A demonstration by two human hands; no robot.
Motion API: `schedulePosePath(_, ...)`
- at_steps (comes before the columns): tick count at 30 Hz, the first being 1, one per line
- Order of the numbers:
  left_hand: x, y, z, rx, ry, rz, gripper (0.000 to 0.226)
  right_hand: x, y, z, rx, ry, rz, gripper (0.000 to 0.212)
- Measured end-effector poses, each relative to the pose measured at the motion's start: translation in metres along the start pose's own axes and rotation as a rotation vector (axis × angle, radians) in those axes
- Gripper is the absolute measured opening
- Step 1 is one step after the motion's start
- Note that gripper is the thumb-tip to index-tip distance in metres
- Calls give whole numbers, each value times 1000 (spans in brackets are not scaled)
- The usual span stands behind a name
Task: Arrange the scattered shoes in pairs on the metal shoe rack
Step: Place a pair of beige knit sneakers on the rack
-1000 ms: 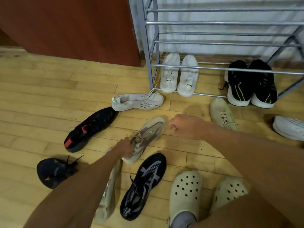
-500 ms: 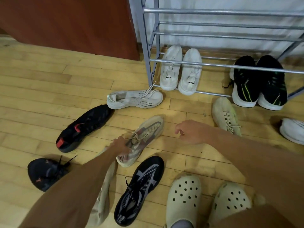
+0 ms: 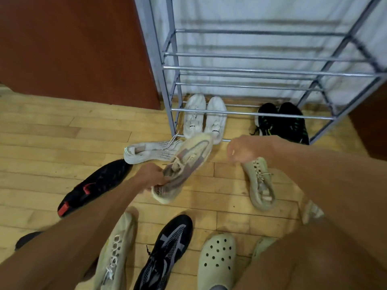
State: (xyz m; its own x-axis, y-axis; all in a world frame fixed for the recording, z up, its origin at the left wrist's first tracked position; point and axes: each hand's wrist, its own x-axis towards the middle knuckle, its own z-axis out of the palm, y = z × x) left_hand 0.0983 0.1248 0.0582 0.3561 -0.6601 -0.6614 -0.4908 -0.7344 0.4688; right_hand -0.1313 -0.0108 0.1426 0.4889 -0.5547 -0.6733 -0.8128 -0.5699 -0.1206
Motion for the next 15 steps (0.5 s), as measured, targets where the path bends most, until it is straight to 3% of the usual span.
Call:
schedulePosePath(4, -40, 79, -9, -133, 32, 218, 19, -46, 14, -24, 160, 63, 7, 22)
schedulePosePath(9, -95, 170, 8, -235, -16, 412, 20, -104, 39, -38, 460, 144, 16, 70)
schedulePosePath(15, -151, 266, 50, -297, -106, 554, 13, -164, 107, -35, 868, 463, 36, 45)
